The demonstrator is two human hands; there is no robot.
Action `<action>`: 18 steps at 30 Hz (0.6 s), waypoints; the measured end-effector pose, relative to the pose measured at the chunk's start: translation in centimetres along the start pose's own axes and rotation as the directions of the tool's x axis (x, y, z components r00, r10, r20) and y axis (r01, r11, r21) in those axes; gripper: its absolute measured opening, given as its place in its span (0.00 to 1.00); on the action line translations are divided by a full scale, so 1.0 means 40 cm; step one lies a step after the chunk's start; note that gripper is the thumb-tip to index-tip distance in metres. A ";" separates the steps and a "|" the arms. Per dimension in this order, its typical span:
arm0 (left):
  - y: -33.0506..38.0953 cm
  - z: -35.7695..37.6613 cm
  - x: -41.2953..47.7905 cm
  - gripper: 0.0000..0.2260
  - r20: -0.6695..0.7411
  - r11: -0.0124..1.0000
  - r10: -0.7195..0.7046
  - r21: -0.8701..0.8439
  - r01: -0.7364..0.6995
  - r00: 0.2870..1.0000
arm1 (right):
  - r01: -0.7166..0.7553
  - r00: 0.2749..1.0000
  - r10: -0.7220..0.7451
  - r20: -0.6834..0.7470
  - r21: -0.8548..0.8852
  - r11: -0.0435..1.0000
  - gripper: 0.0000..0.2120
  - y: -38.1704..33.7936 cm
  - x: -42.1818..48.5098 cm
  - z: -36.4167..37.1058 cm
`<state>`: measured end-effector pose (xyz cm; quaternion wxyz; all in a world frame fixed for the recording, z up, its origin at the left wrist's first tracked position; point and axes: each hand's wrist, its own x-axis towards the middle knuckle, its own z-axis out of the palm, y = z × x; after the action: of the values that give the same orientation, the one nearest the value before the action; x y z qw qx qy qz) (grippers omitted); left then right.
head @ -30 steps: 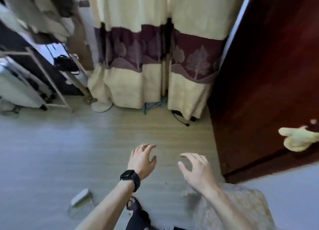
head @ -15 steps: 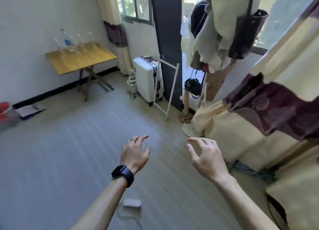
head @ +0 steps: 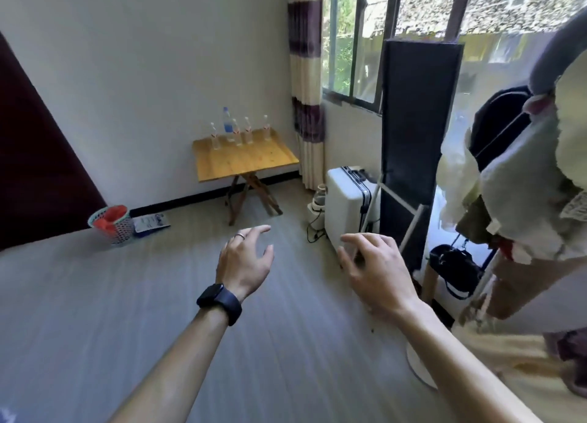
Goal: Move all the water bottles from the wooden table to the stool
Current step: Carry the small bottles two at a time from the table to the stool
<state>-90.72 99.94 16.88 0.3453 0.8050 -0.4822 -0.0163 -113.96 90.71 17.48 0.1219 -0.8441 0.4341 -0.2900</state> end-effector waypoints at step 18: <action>-0.275 0.005 0.852 0.16 -0.238 0.995 -0.079 0.044 0.092 0.968 | 0.220 0.975 -0.224 0.000 0.180 0.959 0.15 -0.080 0.936 0.396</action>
<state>-64.15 76.26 20.88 0.3771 0.8303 -0.4029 0.0780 -85.38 61.80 20.62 0.1683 -0.8761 0.3078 -0.3308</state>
